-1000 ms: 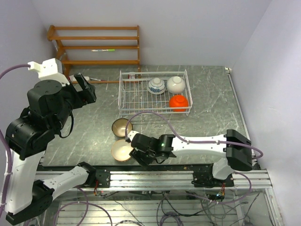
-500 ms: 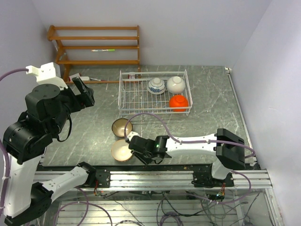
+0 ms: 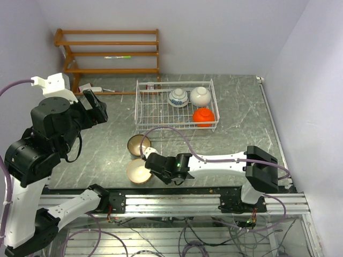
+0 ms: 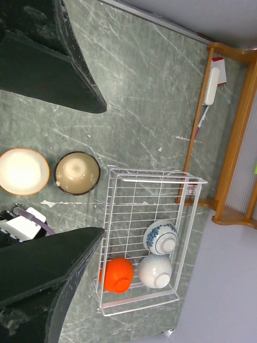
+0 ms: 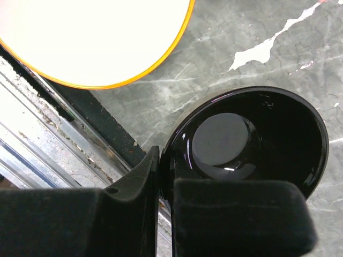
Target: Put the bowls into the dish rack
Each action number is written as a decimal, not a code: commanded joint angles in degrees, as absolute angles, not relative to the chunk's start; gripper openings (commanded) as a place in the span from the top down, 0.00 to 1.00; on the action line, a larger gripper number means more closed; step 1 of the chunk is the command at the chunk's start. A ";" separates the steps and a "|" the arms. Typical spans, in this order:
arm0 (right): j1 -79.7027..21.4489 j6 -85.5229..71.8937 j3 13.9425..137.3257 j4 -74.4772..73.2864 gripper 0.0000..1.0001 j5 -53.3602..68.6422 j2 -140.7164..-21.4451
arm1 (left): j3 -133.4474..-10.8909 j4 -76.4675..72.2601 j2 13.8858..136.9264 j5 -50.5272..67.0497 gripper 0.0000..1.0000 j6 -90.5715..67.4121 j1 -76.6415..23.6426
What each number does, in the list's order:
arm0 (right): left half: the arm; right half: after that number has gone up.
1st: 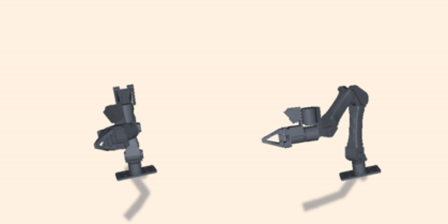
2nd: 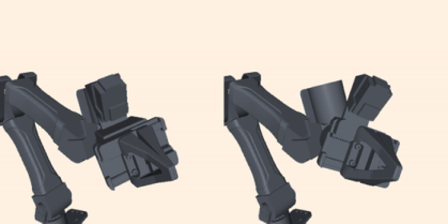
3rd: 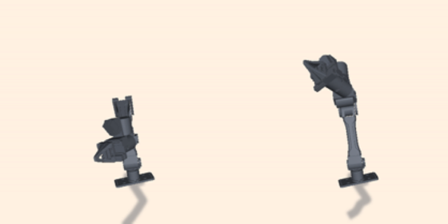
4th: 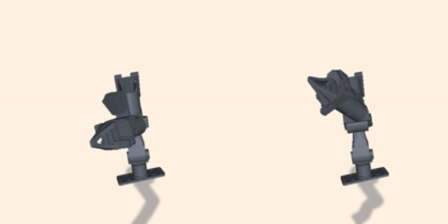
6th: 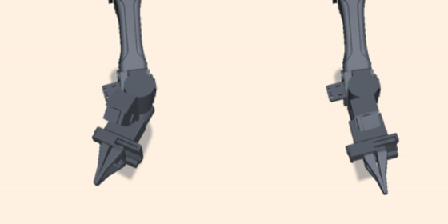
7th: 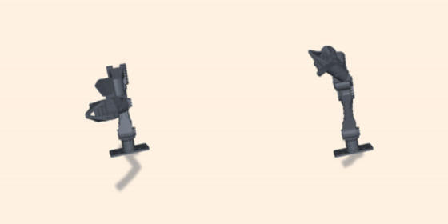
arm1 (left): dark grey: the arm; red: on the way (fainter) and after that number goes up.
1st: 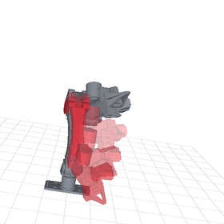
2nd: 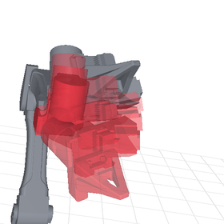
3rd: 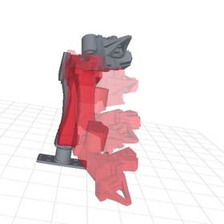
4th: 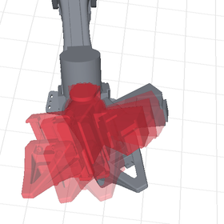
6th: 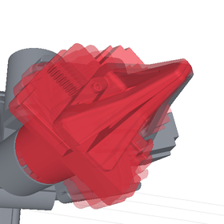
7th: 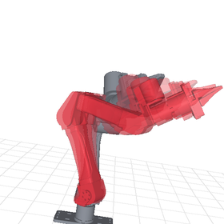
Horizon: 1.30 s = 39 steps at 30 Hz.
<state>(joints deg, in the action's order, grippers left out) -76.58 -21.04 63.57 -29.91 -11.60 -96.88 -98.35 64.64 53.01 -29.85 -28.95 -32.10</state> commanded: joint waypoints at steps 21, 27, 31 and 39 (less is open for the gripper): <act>-54.24 -17.94 83.42 -31.12 1.00 17.95 -87.31 | -99.29 63.63 52.62 -33.13 0.01 -28.42 -32.43; -45.79 -26.41 89.76 -20.84 1.00 31.03 -91.78 | -101.54 63.59 53.83 -33.14 0.01 -27.52 -32.43; -39.89 -36.17 89.18 -8.49 1.00 36.97 -96.47 | -101.97 63.55 54.23 -32.80 0.01 -27.22 -32.43; -33.19 -52.93 86.35 11.49 1.00 41.71 -105.12 | -103.62 64.90 54.38 -33.77 0.01 -26.04 -32.39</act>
